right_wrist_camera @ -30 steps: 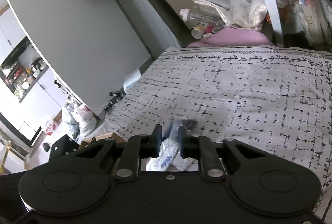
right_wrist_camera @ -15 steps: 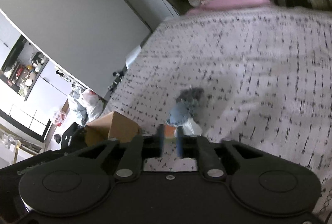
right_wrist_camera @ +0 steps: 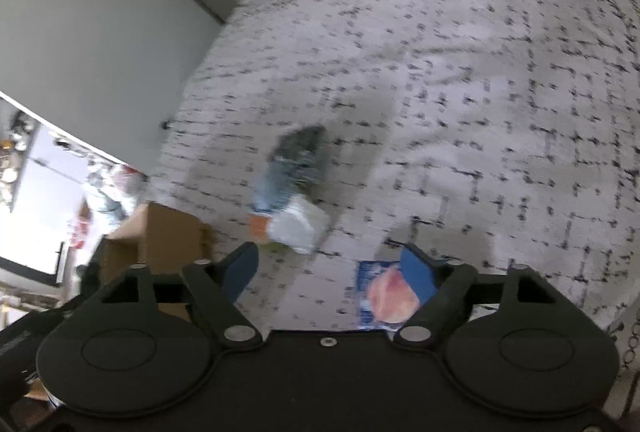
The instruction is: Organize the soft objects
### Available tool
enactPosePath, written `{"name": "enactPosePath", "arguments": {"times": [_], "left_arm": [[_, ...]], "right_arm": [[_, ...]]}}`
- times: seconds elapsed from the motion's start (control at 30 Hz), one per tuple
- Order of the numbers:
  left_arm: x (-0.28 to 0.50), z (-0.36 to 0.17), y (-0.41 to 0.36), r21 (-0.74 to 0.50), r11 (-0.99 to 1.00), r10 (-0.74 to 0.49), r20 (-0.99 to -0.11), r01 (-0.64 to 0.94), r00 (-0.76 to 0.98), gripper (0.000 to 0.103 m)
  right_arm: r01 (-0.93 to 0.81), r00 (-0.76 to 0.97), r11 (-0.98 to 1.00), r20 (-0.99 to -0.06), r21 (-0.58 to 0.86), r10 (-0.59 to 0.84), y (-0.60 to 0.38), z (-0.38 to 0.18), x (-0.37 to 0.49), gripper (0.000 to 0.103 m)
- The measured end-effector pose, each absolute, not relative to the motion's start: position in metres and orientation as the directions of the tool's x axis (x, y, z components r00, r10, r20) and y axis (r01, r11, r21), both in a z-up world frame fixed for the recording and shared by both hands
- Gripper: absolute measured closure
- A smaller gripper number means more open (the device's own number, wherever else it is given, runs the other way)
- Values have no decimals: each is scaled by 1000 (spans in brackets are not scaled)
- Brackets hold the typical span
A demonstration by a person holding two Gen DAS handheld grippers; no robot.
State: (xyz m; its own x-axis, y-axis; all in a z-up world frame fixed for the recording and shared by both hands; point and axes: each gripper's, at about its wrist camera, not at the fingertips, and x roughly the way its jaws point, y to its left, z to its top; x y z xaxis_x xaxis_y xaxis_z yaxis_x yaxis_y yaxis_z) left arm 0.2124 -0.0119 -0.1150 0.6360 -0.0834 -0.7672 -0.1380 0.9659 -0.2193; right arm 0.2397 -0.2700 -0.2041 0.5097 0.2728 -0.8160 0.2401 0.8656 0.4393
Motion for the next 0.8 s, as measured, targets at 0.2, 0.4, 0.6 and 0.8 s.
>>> {"name": "enactPosePath", "arguments": {"times": [0.2, 0.4, 0.6, 0.8], "left_arm": [[213, -123, 6, -253, 956, -105, -767, -149, 633, 71], [214, -133, 22, -293, 944, -135, -768, -155, 626, 71], [212, -137, 44, -326, 930, -151, -762, -172, 629, 71], [209, -138, 70, -349, 916, -155, -760, -196, 631, 70]], "right_arm": [[266, 437, 929, -891, 258, 123, -251, -221, 244, 6], [285, 371, 950, -929, 131, 17, -232, -242, 249, 0], [277, 343, 958, -939, 67, -33, -219, -255, 247, 32], [249, 407, 965, -913, 77, -33, -204, -240, 242, 33]]}}
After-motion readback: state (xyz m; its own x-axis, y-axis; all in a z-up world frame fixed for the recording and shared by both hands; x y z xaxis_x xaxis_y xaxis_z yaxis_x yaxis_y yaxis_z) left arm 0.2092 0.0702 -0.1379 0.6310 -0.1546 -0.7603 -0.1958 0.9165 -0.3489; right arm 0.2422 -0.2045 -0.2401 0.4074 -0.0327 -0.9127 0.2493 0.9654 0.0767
